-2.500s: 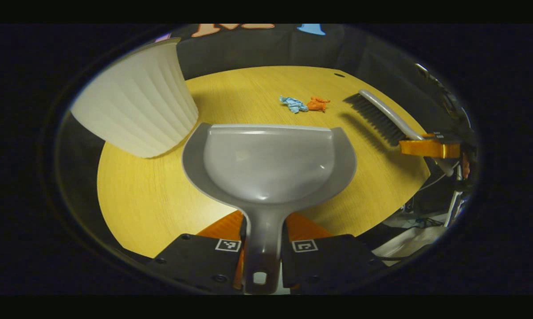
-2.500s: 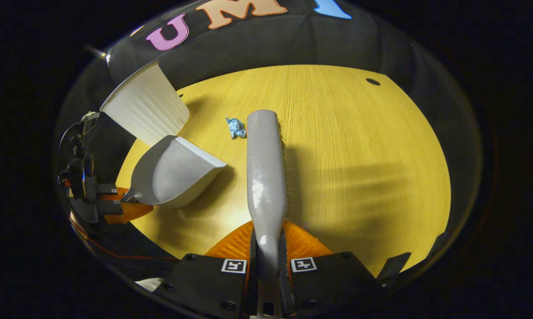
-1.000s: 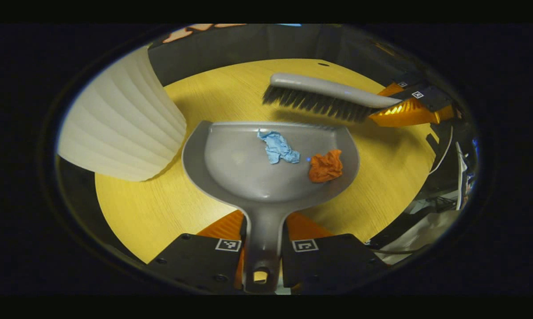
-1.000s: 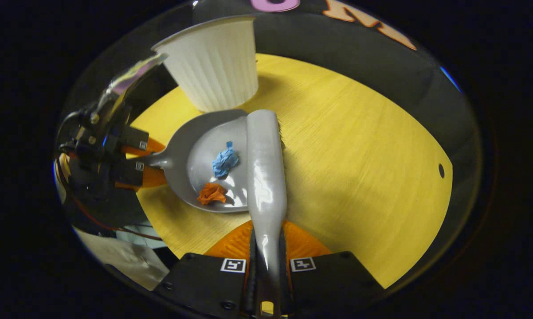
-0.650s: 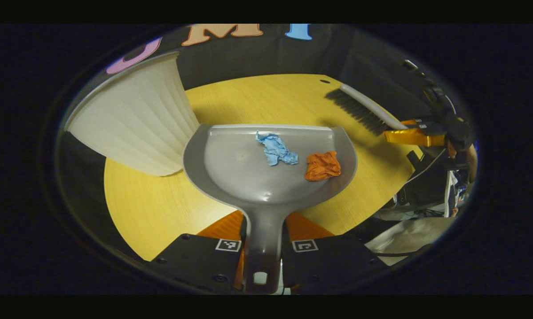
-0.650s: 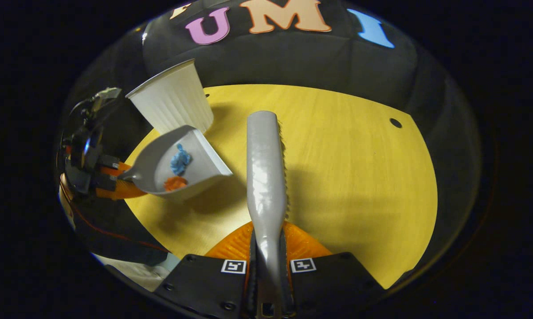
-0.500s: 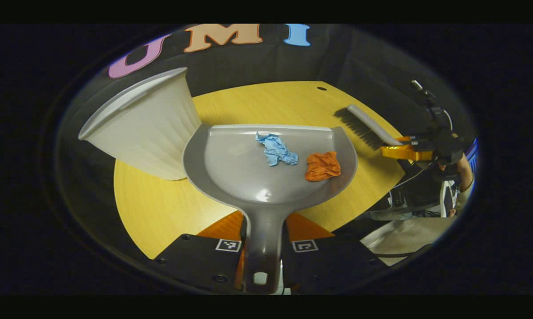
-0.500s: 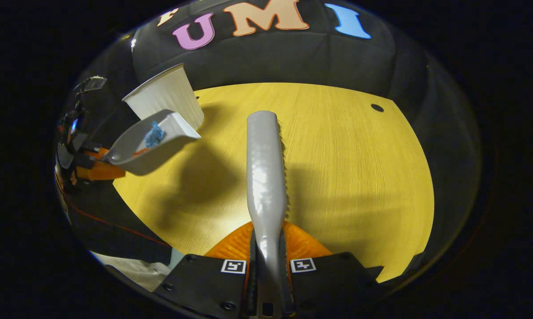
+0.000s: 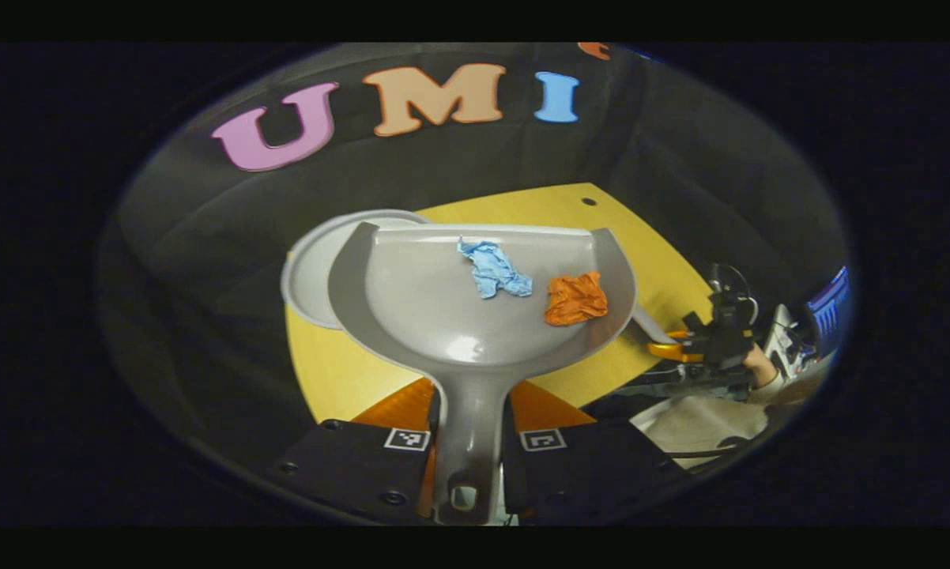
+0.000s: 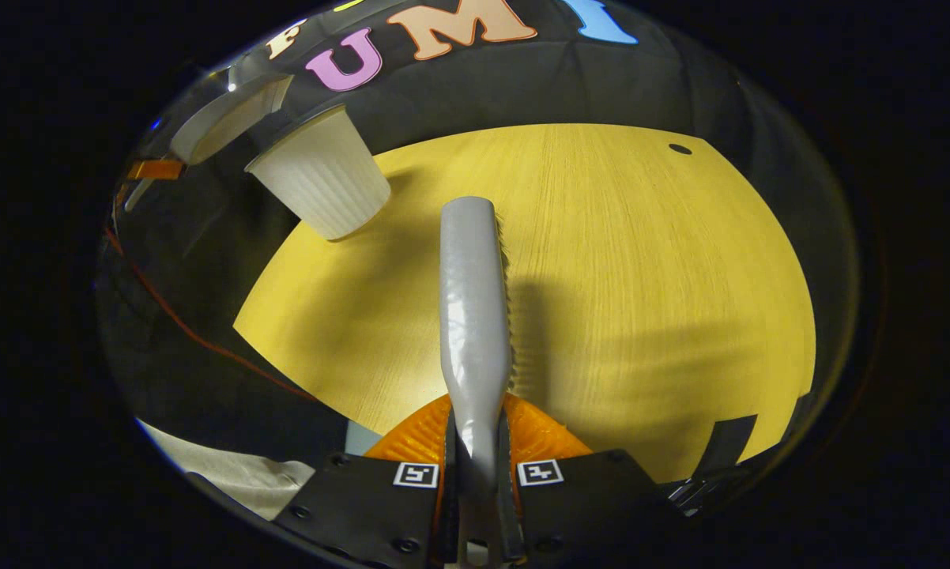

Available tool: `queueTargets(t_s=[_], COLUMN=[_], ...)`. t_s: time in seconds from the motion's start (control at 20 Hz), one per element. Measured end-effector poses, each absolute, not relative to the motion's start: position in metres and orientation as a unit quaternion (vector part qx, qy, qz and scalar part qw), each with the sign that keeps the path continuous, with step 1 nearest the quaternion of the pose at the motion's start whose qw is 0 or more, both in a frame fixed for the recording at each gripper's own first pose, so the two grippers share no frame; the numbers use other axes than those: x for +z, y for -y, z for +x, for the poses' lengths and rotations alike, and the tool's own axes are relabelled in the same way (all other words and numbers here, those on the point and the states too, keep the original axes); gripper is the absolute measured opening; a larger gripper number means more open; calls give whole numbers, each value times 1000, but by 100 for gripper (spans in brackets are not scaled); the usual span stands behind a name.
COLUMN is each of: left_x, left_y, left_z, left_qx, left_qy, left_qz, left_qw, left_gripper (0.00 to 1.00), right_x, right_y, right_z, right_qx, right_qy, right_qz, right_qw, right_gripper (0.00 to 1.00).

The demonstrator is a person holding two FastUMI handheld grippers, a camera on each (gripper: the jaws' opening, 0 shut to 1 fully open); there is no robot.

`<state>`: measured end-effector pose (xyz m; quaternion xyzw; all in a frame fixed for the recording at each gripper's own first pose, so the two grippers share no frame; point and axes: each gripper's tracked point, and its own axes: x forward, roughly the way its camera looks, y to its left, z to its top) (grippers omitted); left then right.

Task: Pick up the small broom and dustpan from the desktop, sweep the trash into the dustpan with the broom, and then empty the trash into the garbage bin.

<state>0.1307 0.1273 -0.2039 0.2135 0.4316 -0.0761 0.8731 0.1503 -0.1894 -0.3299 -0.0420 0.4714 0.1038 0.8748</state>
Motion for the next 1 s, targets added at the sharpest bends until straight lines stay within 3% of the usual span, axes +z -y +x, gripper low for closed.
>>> queueTargets(t_s=[0.15, 0.25, 0.65, 1.0], left_x=[-219, -219, -242, -243], left_y=[-136, -130, -128, -131], left_z=[137, 135, 146, 142], left_qx=[35, 70, 96, 97], left_qy=[-451, -468, -536, -546], left_qz=[291, 334, 419, 424], left_qw=[843, 815, 727, 716], left_gripper=[27, 27, 27, 28], right_x=[-326, -327, -331, -331], right_y=[192, 195, 182, 181], right_z=[149, 153, 155, 154], right_qx=[112, 110, 93, 94], right_qy=[-470, -472, -475, -476], right_qz=[-39, -38, -28, -31], right_qw=[875, 874, 874, 874], right_gripper=[22, 22, 22, 22])
